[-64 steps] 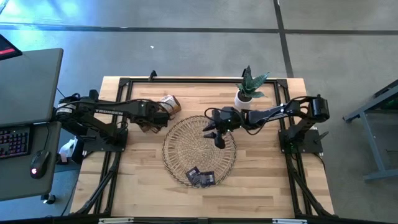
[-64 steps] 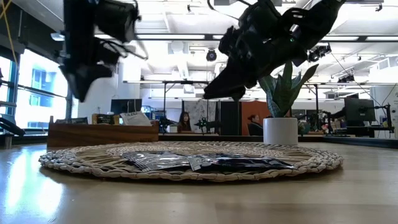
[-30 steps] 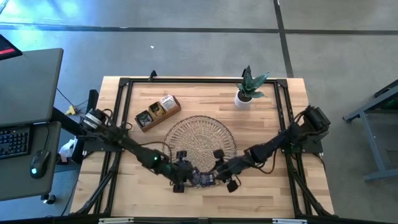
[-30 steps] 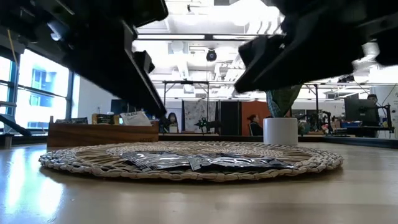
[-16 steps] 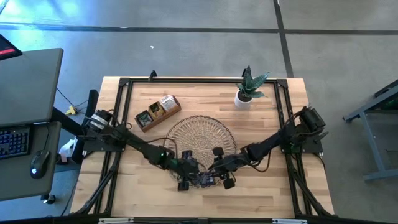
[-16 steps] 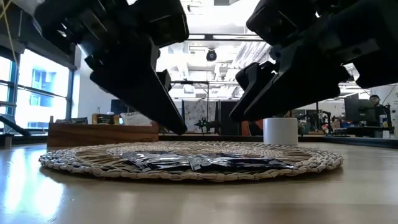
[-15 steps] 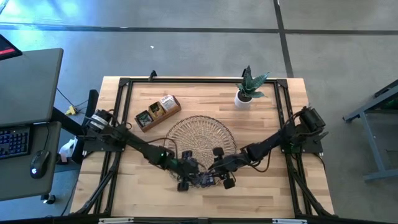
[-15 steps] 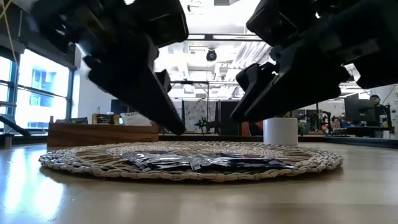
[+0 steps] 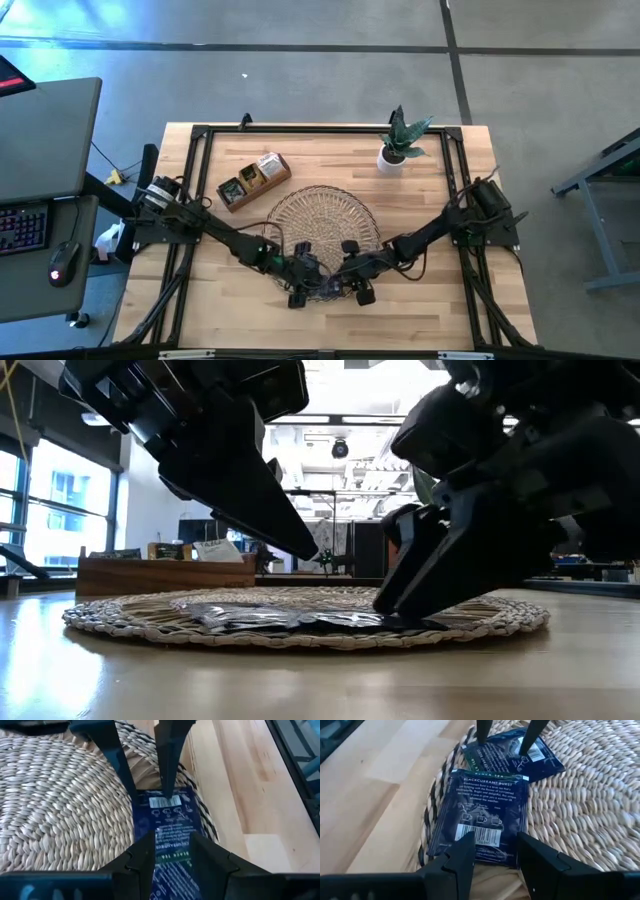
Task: Pick & Place Tea
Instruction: Put the right black tea bag into the left compartment of the wooden organizer
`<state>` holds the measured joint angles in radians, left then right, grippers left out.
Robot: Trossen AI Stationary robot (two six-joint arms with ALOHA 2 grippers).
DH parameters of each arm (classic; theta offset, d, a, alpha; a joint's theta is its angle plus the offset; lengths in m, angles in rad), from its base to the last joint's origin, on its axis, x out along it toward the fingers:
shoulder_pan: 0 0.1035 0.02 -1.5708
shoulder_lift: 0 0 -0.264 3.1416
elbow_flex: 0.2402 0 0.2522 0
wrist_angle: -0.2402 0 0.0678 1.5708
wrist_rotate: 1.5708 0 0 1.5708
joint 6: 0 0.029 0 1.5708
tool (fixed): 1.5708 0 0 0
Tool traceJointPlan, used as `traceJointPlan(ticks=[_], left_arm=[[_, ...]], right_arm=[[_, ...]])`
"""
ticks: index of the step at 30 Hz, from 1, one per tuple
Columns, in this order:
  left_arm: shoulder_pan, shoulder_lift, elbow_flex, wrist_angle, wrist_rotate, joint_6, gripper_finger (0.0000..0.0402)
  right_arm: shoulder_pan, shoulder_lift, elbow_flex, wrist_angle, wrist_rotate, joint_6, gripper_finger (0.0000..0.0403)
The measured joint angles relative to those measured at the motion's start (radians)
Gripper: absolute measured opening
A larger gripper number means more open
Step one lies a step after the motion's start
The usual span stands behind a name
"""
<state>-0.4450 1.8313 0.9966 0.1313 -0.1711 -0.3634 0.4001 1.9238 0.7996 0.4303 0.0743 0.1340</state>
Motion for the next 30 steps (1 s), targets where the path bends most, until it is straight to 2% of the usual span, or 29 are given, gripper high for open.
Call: traceJointPlan(ticks=[4,9,11,15,20,27,30], left_arm=[[0.000,0.000,0.000,-0.004,0.001,0.000,0.0119],[0.000,0.000,0.000,-0.008,0.001,0.000,0.0119],[0.000,0.000,0.000,-0.009,0.001,0.000,0.0119],[0.000,0.000,0.000,-0.008,0.002,0.000,0.0119],[0.000,0.000,0.000,-0.010,0.002,0.000,0.0119],[0.000,0.000,0.000,-0.010,0.003,-0.001,0.0119],[0.000,0.000,0.000,-0.010,0.003,-0.001,0.0119]], right_arm=[[-0.013,0.013,0.002,-0.015,-0.028,0.005,0.0115],[-0.027,0.015,0.001,-0.025,-0.082,0.015,0.0028],[-0.028,0.014,0.001,-0.025,-0.088,0.004,0.0008],[-0.028,0.004,-0.003,-0.005,-0.102,0.000,0.0017],[-0.026,-0.049,-0.006,-0.018,-0.122,-0.004,0.0004],[-0.025,-0.071,-0.005,-0.003,-0.084,-0.027,0.0009],[-0.025,-0.071,-0.005,0.011,-0.084,-0.030,0.0023]])
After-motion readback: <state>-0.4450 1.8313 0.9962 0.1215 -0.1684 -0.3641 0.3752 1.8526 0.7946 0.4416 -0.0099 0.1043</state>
